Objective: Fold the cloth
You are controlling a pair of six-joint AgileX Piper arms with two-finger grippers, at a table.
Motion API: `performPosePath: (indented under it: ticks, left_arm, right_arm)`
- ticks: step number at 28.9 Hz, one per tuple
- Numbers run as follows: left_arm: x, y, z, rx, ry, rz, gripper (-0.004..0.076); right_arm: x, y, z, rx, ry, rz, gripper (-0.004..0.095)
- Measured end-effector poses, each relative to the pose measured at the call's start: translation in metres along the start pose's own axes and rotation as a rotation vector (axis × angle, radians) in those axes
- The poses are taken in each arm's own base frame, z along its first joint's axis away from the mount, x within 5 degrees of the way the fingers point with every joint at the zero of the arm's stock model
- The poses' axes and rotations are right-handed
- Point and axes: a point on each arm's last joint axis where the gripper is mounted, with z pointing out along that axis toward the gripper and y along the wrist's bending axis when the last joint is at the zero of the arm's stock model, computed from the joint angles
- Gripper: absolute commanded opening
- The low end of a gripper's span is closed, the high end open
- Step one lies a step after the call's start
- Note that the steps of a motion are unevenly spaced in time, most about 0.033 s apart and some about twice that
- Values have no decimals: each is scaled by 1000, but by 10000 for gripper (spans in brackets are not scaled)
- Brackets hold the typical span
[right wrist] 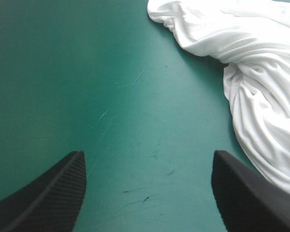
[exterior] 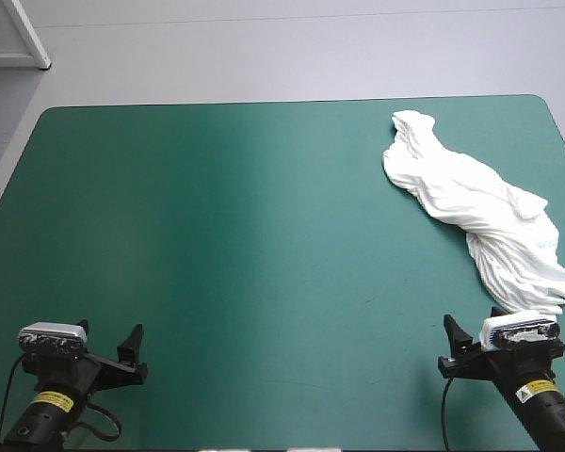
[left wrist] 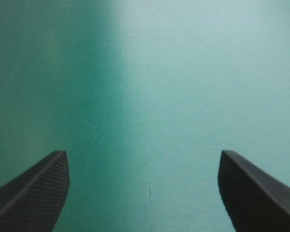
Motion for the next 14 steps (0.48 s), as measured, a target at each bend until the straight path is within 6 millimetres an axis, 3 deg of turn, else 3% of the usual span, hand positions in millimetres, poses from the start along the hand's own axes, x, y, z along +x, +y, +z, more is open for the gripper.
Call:
performPosePath:
  ticks: [14]
  left_arm:
    - [0, 0, 0, 0, 1, 0, 603]
  right_arm:
    - [-2, 0, -1, 0, 6, -13, 674]
